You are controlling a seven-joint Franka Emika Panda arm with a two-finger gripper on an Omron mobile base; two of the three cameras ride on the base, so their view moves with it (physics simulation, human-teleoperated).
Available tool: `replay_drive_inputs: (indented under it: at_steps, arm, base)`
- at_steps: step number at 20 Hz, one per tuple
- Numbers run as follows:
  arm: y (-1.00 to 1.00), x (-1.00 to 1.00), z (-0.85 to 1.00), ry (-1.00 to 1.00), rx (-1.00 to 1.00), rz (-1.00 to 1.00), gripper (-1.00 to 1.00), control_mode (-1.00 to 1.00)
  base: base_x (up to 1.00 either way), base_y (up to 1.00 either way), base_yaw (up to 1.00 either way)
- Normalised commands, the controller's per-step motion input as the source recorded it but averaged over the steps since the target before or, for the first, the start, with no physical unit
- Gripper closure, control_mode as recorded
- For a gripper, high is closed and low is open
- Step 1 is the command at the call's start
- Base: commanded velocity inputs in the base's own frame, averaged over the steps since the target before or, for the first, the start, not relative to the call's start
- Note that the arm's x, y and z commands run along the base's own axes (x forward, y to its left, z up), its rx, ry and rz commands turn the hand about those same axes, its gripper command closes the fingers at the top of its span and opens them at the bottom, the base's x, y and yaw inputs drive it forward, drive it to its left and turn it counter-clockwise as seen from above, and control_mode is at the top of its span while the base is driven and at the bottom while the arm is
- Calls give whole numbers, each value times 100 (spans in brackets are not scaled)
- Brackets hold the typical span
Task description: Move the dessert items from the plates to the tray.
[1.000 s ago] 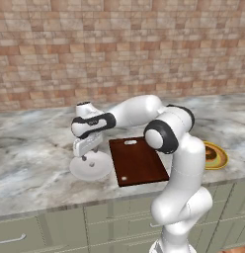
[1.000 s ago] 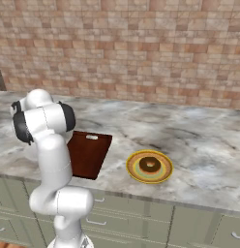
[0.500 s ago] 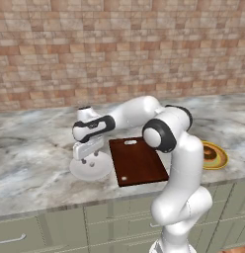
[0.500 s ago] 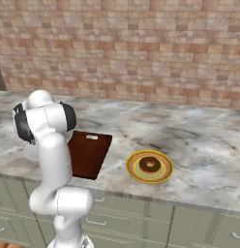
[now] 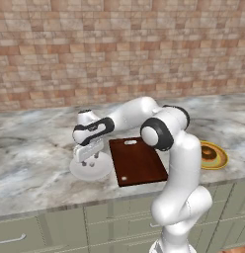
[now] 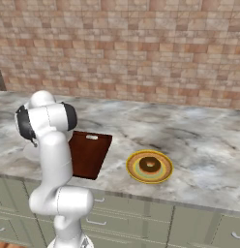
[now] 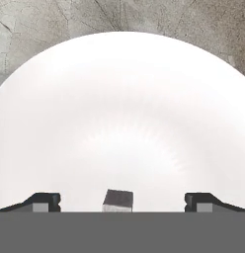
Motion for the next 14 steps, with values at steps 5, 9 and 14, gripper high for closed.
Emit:
replay_drive_inputs:
  at_steps: [5, 9, 14]
  arm:
    - [0, 0, -14, 0, 0, 0, -100, -100]
    - [0, 0, -13, 0, 0, 0, -100, -100]
    - [0, 0, -8, 0, 0, 0, -100, -100]
  base:
    - [0, 0, 0]
    - [0, 0, 0]
    - [0, 0, 0]
